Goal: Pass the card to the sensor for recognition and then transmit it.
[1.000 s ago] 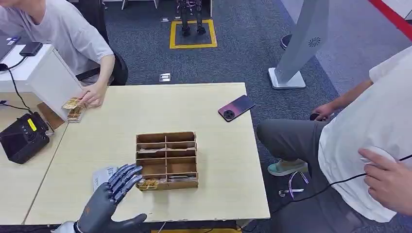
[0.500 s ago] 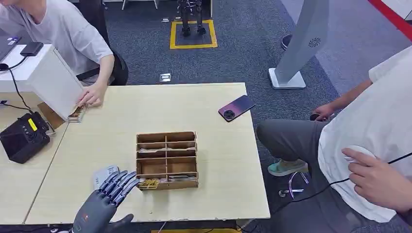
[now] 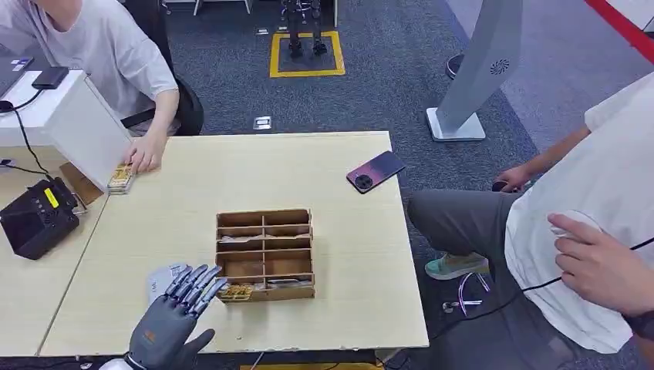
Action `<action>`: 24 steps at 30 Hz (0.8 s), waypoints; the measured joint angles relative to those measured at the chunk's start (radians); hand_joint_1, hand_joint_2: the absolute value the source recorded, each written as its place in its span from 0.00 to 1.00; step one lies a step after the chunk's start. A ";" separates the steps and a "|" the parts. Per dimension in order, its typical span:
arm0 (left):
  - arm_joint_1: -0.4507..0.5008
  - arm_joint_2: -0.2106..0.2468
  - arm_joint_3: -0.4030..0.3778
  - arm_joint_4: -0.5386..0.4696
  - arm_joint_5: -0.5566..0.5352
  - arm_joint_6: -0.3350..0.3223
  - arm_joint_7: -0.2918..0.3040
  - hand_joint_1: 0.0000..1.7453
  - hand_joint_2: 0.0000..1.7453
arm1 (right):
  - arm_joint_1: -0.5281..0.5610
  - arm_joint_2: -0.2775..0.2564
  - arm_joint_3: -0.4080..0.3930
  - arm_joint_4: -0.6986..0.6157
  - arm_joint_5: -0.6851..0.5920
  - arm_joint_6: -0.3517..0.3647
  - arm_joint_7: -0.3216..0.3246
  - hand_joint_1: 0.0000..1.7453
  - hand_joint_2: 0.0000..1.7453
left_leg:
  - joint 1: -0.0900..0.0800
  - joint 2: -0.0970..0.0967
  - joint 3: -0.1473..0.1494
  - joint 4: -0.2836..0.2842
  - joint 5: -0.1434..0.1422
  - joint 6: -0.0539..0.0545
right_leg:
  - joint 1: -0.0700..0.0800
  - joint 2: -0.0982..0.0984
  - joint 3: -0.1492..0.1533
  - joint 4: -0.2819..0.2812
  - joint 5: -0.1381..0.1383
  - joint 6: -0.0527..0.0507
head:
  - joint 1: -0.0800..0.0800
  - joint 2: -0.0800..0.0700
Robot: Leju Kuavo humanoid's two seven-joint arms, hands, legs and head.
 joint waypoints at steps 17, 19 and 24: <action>-0.058 -0.109 -0.030 0.019 -0.021 0.004 0.009 0.00 1.00 | 0.000 0.008 0.000 0.000 0.000 0.000 0.012 0.00 1.00 | 0.000 0.000 0.000 0.000 0.000 0.000 | 0.000 0.000 0.000 0.000 0.000 0.000 | 0.000 0.000; -0.059 -0.114 -0.031 0.019 -0.021 0.004 0.010 0.00 1.00 | 0.000 0.009 0.000 0.000 0.000 0.001 0.012 0.00 1.00 | 0.000 0.000 0.000 0.000 0.000 0.000 | 0.000 0.000 0.000 0.000 0.000 0.000 | 0.000 0.000; -0.069 -0.123 -0.034 0.019 -0.051 0.004 0.019 0.00 1.00 | 0.000 0.009 0.001 0.000 0.000 0.002 0.012 0.00 1.00 | 0.000 0.000 0.000 0.000 0.000 0.000 | 0.000 0.000 0.000 0.000 0.000 0.000 | 0.000 0.000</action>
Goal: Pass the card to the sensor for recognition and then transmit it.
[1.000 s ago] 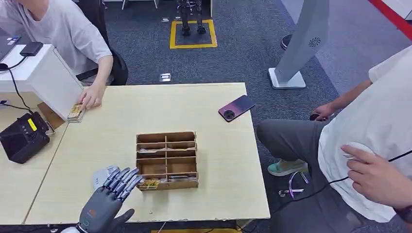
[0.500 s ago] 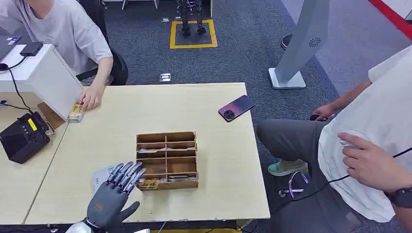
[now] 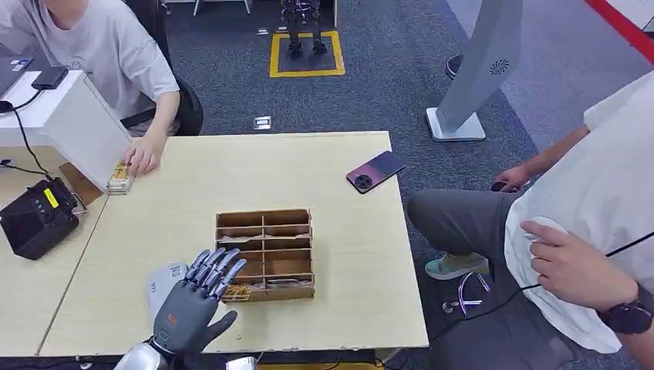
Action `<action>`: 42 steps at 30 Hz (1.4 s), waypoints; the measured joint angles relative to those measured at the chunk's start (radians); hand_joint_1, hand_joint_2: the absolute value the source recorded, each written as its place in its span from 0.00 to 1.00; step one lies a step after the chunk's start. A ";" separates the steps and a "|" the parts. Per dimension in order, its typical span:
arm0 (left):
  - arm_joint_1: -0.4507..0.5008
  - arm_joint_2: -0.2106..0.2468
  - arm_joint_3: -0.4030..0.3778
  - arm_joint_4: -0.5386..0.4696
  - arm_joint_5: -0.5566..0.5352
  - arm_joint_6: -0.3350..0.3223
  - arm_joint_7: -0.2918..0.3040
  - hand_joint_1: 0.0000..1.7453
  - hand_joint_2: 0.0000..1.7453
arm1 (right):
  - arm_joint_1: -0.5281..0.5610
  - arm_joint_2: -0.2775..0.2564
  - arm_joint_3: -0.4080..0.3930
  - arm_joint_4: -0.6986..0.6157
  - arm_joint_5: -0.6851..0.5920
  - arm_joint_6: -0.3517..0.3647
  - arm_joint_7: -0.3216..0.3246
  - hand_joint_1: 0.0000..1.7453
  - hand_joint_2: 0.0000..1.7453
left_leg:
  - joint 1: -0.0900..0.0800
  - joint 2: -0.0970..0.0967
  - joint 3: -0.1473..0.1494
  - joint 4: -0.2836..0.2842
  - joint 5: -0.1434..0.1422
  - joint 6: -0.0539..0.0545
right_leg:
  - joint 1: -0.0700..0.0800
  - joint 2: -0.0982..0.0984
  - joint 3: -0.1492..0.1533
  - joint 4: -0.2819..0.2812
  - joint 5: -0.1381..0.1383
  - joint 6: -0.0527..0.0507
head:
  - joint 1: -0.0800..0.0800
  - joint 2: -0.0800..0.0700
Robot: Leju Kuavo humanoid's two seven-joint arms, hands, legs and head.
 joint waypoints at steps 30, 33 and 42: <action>-0.019 -0.016 -0.025 0.122 -0.025 -0.001 0.049 0.00 1.00 | 0.000 0.003 0.009 0.000 0.000 0.000 0.003 0.00 1.00 | 0.000 0.000 0.000 0.000 0.000 0.000 | 0.000 0.000 0.000 0.000 0.000 0.000 | 0.000 0.000; -0.019 -0.016 -0.025 0.133 -0.023 -0.001 0.049 0.00 1.00 | 0.000 0.003 0.009 0.000 0.000 0.000 0.002 0.00 1.00 | 0.000 0.000 0.000 0.000 0.000 0.000 | 0.000 0.000 0.000 0.000 0.000 0.000 | 0.000 0.000; -0.019 -0.025 -0.025 0.151 -0.033 0.004 0.062 0.00 1.00 | 0.000 0.003 0.011 0.000 0.000 0.000 0.001 0.00 1.00 | 0.000 0.000 0.000 0.000 0.000 0.000 | 0.000 0.000 0.000 0.000 0.000 0.000 | 0.000 0.000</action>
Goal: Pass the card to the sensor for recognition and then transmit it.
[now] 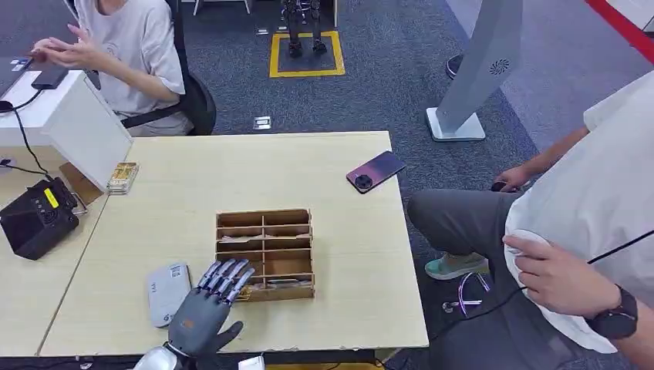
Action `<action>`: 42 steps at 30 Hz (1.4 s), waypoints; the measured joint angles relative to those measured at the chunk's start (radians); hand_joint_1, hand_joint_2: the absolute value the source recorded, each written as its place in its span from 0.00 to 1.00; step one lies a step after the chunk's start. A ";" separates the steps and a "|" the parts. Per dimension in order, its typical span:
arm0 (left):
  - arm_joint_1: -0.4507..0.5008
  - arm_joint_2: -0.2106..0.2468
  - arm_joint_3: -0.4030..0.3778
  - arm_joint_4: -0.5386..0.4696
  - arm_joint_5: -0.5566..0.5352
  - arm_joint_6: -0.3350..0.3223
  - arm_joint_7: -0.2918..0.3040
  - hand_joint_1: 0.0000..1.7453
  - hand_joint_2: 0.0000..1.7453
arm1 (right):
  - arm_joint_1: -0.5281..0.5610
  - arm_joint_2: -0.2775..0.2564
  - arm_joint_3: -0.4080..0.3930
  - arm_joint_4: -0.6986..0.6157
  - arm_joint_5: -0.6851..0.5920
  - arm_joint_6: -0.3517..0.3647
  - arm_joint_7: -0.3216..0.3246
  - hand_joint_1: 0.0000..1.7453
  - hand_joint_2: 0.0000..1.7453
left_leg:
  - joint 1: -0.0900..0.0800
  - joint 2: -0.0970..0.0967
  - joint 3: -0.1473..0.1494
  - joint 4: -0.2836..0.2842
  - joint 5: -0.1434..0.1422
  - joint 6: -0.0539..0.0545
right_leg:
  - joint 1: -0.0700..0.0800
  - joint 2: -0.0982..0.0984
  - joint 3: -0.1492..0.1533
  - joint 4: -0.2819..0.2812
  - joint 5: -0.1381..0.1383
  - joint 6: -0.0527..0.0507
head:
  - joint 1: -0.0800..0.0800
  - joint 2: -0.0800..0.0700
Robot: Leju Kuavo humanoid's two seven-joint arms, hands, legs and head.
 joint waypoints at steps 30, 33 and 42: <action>-0.020 -0.080 0.030 0.000 -0.086 0.010 0.065 0.00 1.00 | 0.000 0.006 0.000 0.000 0.000 -0.001 0.003 0.00 1.00 | 0.000 0.000 0.000 0.000 0.000 0.000 | 0.000 0.000 0.000 0.000 0.000 0.000 | 0.000 0.000; -0.019 -0.081 0.032 0.000 -0.086 0.010 0.064 0.00 1.00 | 0.000 0.006 0.000 0.000 0.000 -0.001 0.003 0.00 1.00 | 0.000 0.000 0.000 0.000 0.000 0.000 | 0.000 0.000 0.000 0.000 0.000 0.000 | 0.000 0.000; -0.017 -0.081 0.047 0.000 -0.091 0.010 0.065 0.00 1.00 | 0.000 0.007 0.000 0.000 0.000 -0.001 0.003 0.00 1.00 | 0.000 0.000 0.000 0.000 0.000 0.000 | 0.000 0.000 0.000 0.000 0.000 0.000 | 0.000 0.000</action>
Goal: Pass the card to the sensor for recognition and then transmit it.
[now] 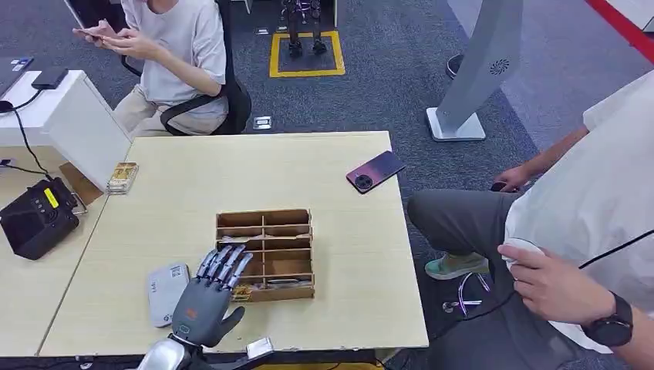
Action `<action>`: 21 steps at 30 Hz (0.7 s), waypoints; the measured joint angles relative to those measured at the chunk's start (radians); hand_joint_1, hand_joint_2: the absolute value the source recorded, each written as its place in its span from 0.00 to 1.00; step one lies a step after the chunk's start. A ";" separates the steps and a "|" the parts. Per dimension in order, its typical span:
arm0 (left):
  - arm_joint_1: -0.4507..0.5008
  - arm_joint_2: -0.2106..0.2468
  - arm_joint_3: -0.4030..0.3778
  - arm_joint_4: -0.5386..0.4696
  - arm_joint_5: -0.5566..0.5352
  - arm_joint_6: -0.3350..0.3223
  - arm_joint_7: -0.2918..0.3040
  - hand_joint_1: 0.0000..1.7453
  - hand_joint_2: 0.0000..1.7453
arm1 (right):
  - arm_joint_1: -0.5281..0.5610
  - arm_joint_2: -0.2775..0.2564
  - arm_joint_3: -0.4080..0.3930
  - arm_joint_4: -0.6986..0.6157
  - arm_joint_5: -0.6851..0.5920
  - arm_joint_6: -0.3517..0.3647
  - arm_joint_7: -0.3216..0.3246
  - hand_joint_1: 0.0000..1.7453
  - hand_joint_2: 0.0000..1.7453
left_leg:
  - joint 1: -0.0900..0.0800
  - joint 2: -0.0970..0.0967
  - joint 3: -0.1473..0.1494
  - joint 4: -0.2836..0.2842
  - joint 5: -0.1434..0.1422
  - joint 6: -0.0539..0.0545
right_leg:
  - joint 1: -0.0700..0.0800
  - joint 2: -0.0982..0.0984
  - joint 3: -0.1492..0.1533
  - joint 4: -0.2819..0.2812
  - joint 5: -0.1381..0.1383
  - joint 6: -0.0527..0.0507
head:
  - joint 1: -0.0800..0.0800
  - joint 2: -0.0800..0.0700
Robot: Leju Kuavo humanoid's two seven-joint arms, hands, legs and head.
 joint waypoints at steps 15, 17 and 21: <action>0.000 0.000 0.010 0.000 -0.002 0.000 0.000 0.00 1.00 | 0.000 0.000 0.000 0.000 0.000 0.000 -0.001 0.00 1.00 | 0.000 0.000 0.000 0.000 0.000 0.000 | 0.000 0.000 0.000 0.000 0.000 0.000 | 0.000 0.000; 0.000 0.000 0.010 0.000 -0.002 0.000 0.000 0.00 1.00 | 0.000 0.000 0.000 0.000 0.000 0.000 -0.001 0.00 1.00 | 0.000 0.000 0.000 0.000 0.000 0.000 | 0.000 0.000 0.000 0.000 0.000 0.000 | 0.000 0.000; 0.000 0.000 0.010 0.000 -0.003 0.000 0.000 0.00 1.00 | 0.000 0.000 0.000 0.000 0.000 0.000 -0.001 0.00 1.00 | 0.000 0.000 0.000 0.000 0.000 0.000 | 0.000 0.000 0.000 0.000 0.000 0.000 | 0.000 0.000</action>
